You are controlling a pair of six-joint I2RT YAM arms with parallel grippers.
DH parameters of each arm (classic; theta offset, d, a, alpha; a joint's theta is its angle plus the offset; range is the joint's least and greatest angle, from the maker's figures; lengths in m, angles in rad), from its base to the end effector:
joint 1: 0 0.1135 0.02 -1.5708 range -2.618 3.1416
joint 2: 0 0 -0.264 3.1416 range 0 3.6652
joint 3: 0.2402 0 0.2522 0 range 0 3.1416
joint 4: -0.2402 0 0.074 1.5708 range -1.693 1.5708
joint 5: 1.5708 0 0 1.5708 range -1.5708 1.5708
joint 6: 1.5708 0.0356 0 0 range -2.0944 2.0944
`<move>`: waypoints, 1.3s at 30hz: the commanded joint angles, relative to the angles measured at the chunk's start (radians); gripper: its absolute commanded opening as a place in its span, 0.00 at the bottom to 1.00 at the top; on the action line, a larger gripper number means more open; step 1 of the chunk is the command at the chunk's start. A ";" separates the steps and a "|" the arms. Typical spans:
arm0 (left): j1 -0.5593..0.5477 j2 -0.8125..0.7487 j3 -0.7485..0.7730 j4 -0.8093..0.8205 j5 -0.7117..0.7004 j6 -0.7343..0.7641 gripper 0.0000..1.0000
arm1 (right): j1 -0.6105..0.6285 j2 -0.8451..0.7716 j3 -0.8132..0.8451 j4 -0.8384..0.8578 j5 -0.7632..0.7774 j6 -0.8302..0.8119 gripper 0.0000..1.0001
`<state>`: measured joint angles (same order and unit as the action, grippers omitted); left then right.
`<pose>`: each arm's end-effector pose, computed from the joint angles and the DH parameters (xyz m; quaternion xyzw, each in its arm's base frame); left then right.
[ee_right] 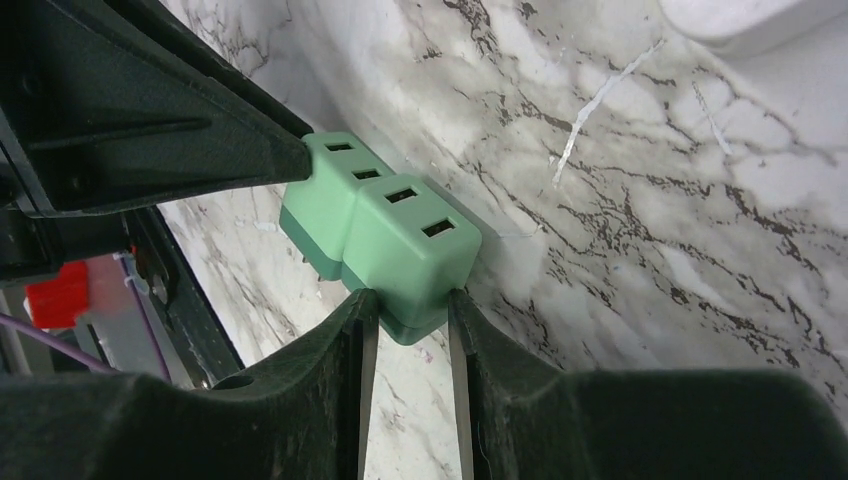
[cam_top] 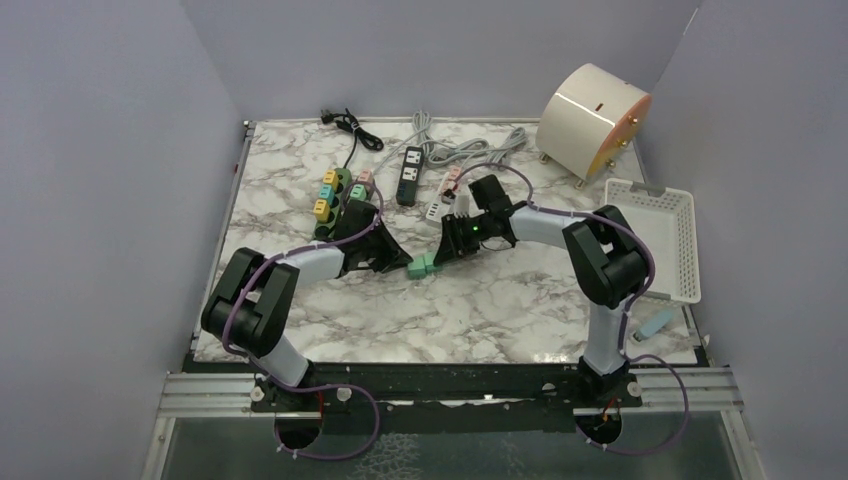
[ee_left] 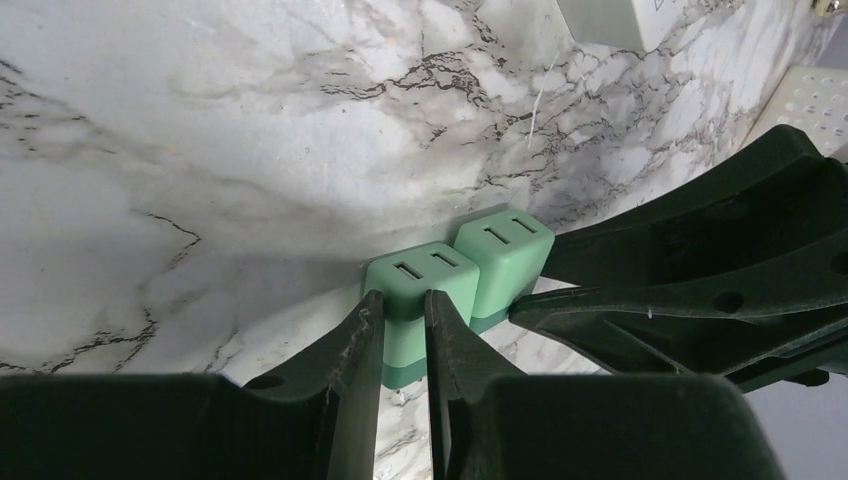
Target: Pull the plug off the socket
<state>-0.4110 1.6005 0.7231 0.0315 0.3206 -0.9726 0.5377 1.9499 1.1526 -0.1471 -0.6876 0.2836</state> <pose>0.2724 -0.1310 0.1467 -0.2014 0.9026 -0.3382 0.1743 0.3245 0.2198 0.1432 -0.2165 0.8753 0.4098 0.1379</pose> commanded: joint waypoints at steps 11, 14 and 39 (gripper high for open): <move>0.018 -0.028 0.092 -0.110 -0.178 0.129 0.52 | 0.000 -0.092 0.151 -0.080 -0.112 -0.085 0.50; 0.020 -0.081 0.146 -0.138 -0.212 0.191 0.64 | -0.021 -0.149 0.202 -0.066 -0.069 -0.055 0.54; 0.027 -0.307 0.177 -0.197 -0.239 0.464 0.86 | -0.030 0.431 1.037 -0.658 0.678 -0.027 0.68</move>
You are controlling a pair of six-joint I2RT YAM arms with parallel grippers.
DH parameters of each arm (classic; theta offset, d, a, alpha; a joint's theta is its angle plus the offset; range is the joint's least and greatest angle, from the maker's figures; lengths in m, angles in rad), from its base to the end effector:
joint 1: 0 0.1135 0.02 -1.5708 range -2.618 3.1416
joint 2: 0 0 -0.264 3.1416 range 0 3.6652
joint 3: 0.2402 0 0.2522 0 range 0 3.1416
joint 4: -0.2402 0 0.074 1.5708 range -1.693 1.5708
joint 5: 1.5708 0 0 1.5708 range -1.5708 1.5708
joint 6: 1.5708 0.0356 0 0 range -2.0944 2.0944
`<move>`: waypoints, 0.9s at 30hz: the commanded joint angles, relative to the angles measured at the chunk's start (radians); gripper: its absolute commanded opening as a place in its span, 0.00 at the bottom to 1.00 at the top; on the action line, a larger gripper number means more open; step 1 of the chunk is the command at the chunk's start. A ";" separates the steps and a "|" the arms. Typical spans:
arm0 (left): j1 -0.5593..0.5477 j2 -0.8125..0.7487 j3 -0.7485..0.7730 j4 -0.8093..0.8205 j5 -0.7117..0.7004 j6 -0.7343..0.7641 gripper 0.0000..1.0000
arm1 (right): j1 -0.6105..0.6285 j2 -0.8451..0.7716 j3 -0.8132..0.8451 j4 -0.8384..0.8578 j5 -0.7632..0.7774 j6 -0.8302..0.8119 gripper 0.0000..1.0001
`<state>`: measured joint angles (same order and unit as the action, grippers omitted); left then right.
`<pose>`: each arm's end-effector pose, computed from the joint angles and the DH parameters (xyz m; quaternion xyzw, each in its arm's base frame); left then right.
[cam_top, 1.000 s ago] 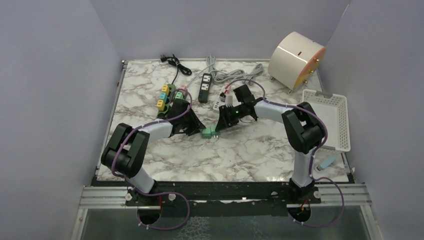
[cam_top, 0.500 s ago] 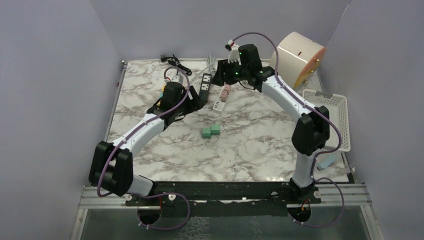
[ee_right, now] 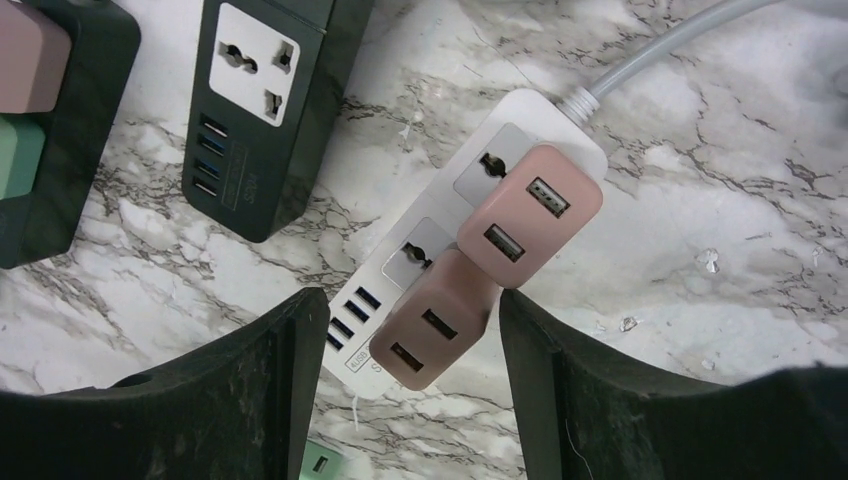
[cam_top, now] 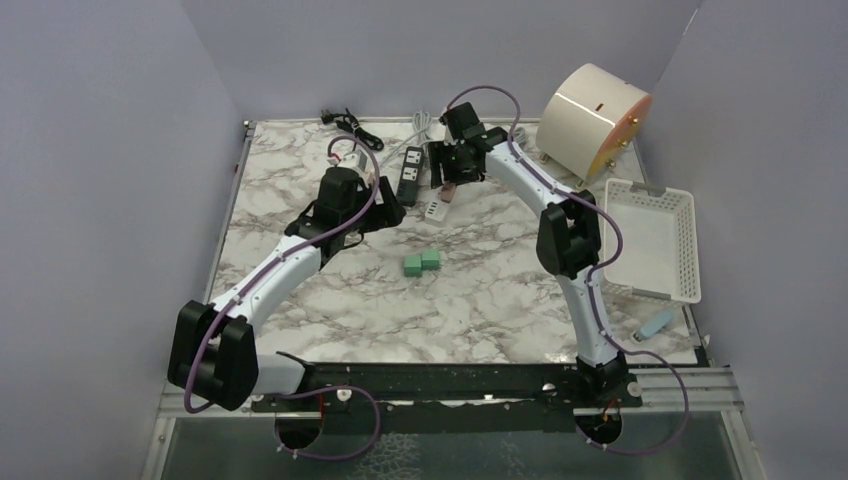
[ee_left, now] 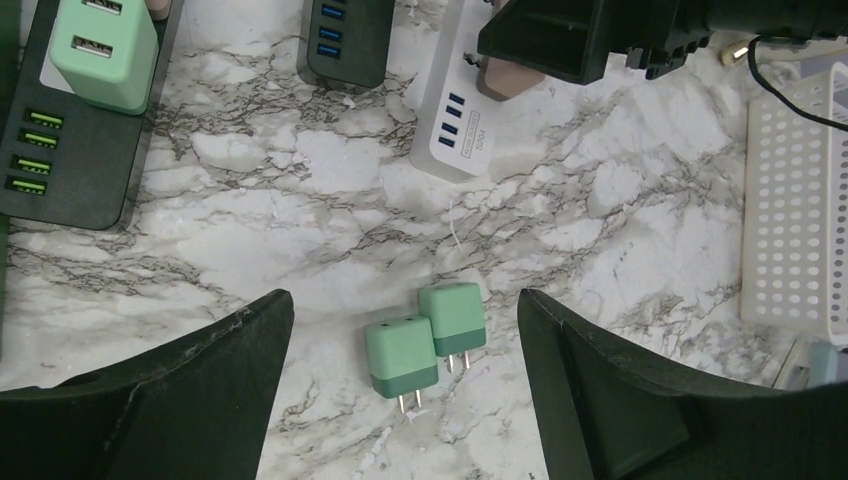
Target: Pull the plug off the socket
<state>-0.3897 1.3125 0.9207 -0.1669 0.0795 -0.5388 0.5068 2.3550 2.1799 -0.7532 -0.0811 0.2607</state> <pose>0.2715 -0.1146 0.2726 -0.0459 0.8730 -0.2479 0.4175 0.4565 0.2567 0.2292 -0.1291 0.9393 0.1538 0.2781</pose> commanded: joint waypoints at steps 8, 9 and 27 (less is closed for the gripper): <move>0.005 0.113 0.026 0.065 0.110 0.053 0.86 | 0.001 0.047 -0.030 -0.052 0.065 -0.015 0.52; 0.006 0.134 0.034 0.078 0.126 0.053 0.86 | 0.001 0.045 -0.036 -0.050 0.061 -0.018 0.45; -0.033 0.489 0.205 0.273 0.367 -0.047 0.89 | 0.001 -0.278 -0.348 0.231 -0.206 0.064 0.01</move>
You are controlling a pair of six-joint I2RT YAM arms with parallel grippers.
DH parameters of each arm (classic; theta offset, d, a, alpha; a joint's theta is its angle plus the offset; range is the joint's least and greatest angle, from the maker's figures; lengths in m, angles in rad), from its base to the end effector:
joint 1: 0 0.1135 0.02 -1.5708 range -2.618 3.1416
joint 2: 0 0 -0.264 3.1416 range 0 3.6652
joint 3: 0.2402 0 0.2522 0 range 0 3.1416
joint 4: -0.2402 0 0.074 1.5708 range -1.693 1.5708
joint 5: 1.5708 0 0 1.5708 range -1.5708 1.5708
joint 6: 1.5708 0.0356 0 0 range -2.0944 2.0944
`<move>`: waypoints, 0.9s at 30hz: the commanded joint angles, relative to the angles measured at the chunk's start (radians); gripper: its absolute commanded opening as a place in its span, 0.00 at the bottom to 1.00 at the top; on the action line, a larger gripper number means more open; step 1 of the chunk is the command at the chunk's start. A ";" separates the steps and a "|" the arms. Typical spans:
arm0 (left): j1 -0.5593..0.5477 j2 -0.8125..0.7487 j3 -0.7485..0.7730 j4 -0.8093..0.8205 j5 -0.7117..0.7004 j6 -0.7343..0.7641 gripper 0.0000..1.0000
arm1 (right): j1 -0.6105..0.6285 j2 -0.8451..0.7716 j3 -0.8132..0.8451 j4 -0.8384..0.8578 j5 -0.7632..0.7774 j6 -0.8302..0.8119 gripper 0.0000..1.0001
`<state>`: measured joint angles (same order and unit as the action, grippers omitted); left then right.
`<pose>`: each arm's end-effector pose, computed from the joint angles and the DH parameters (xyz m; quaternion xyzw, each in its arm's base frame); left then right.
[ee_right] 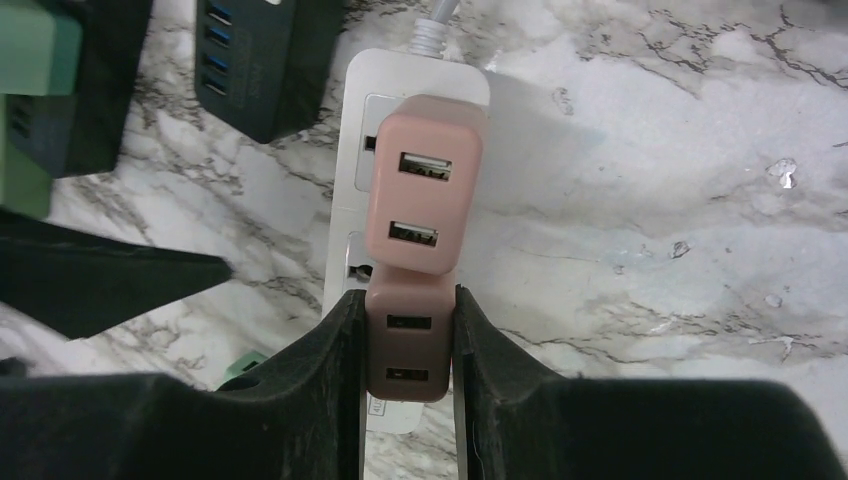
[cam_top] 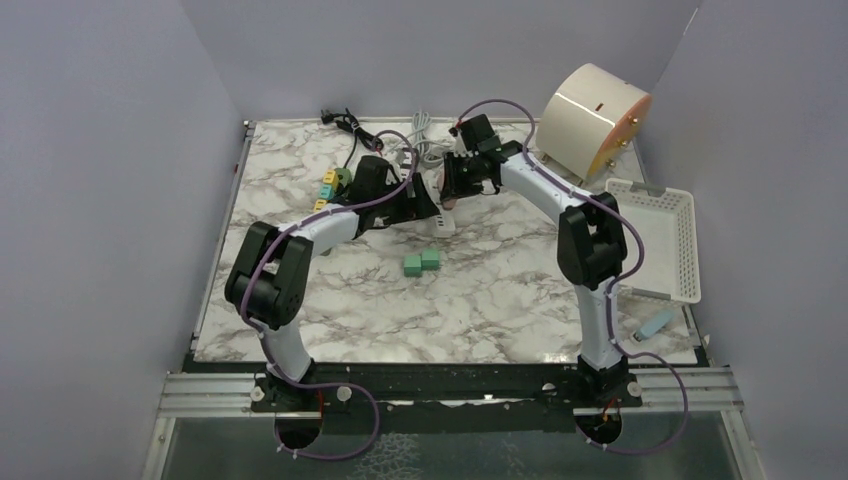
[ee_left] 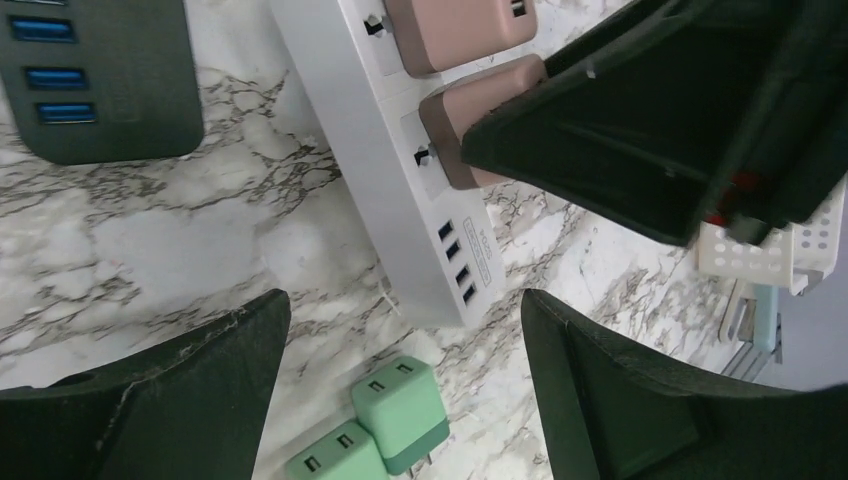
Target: Pull the plug off the socket
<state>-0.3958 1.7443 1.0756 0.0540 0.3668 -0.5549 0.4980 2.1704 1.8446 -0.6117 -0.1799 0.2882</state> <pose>0.3481 -0.1593 0.2069 0.0143 0.8769 -0.3510 0.3281 0.4229 0.2372 0.2220 -0.1269 0.9383 0.1976 0.2538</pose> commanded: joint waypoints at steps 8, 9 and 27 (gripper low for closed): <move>-0.082 0.139 0.096 0.053 0.060 -0.042 0.55 | 0.010 -0.153 -0.036 0.094 -0.155 0.048 0.01; -0.083 0.146 0.099 0.052 0.048 -0.050 0.27 | 0.009 -0.161 -0.041 0.097 -0.157 0.051 0.01; -0.069 0.205 0.229 -0.119 -0.097 0.043 0.00 | -0.105 -0.436 -0.414 0.018 -0.747 -0.284 0.02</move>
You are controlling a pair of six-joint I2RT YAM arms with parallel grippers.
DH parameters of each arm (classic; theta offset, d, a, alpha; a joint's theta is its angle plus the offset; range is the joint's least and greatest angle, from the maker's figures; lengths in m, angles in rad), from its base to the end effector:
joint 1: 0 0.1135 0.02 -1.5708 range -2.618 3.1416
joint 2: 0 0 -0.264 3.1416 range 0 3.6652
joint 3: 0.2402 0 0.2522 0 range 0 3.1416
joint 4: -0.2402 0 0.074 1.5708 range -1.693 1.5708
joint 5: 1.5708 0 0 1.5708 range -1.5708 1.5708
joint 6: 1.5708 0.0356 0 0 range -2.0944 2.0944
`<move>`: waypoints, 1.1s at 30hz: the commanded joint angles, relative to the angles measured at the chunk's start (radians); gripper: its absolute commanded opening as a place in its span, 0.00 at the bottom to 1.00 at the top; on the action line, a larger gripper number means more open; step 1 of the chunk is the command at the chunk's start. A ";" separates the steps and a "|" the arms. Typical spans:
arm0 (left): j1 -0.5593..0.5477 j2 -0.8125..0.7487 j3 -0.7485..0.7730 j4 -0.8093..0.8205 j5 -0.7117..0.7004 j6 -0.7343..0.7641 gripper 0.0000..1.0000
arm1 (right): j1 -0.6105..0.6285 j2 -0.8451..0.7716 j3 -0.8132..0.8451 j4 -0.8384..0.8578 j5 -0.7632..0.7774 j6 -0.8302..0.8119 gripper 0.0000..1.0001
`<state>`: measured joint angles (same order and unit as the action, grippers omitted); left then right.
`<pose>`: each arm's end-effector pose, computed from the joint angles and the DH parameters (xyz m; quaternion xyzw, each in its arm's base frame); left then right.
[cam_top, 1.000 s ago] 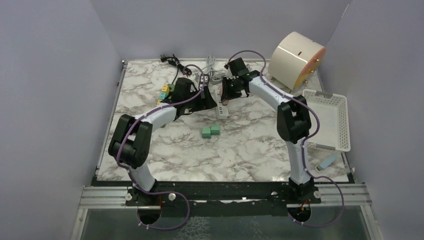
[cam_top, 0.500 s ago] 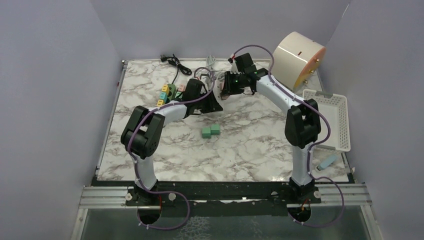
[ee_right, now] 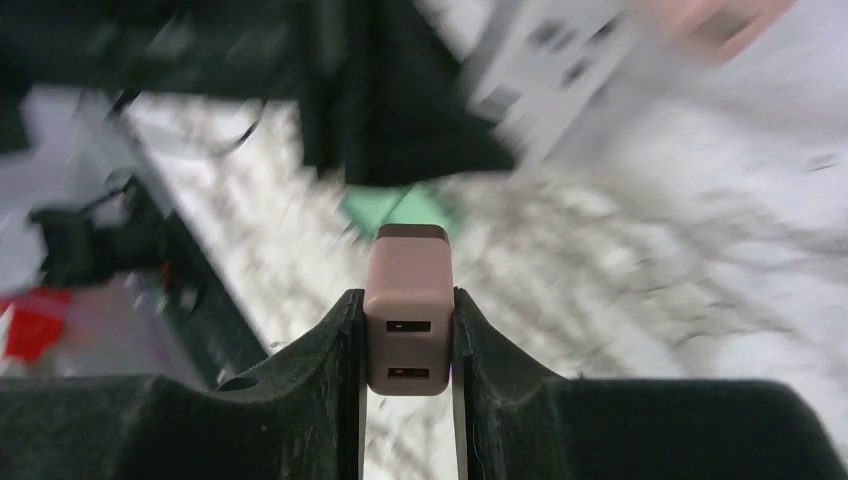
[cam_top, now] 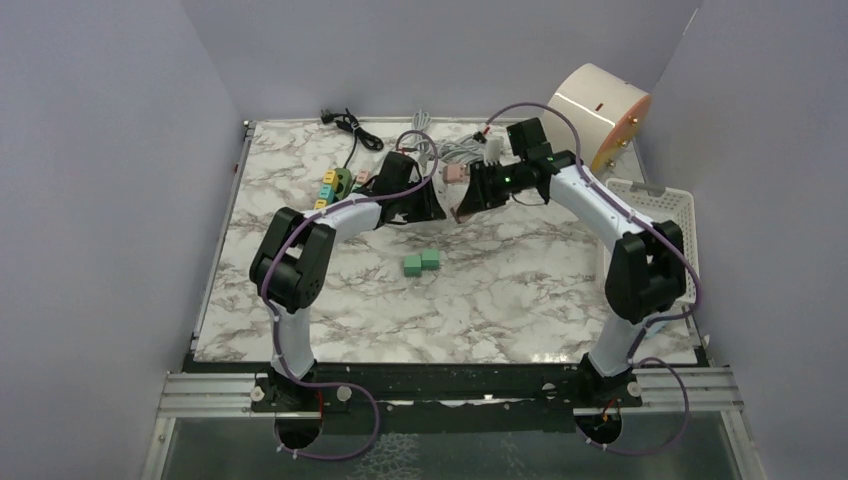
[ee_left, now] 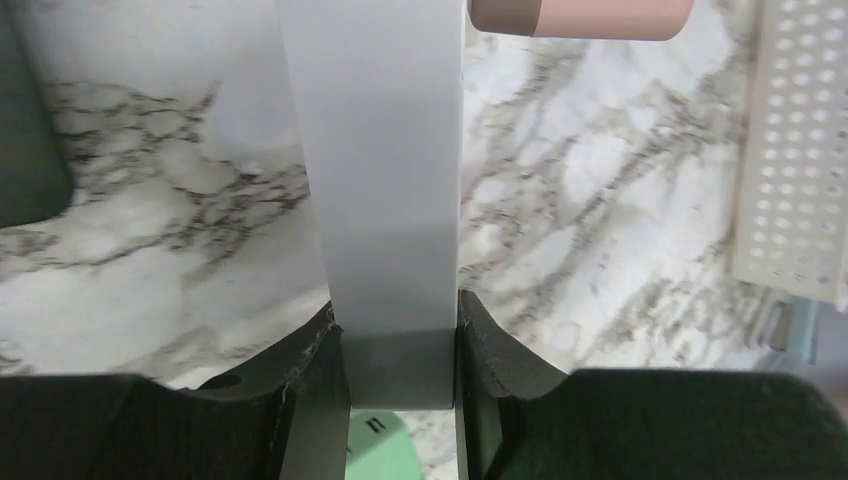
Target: Pull the plug off the socket
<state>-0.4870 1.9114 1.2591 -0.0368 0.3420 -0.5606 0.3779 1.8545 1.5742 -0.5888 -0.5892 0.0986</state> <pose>0.3676 -0.2082 0.1929 0.0398 0.8933 -0.3436 0.2871 0.3763 0.1707 0.2777 -0.2239 0.8760 0.3426 0.2553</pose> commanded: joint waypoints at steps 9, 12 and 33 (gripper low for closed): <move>0.024 0.049 0.132 -0.084 -0.098 0.155 0.00 | 0.016 -0.061 -0.333 -0.154 -0.224 -0.220 0.22; 0.024 0.048 0.147 -0.092 -0.095 0.187 0.00 | 0.017 -0.001 -0.321 -0.179 -0.147 -0.234 0.25; 0.009 -0.058 0.010 -0.003 -0.092 0.228 0.00 | 0.016 -0.090 -0.243 0.319 0.257 0.080 0.76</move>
<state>-0.4622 1.9404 1.2865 -0.1299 0.2607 -0.3492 0.3977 1.8088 1.2659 -0.4976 -0.3996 0.0650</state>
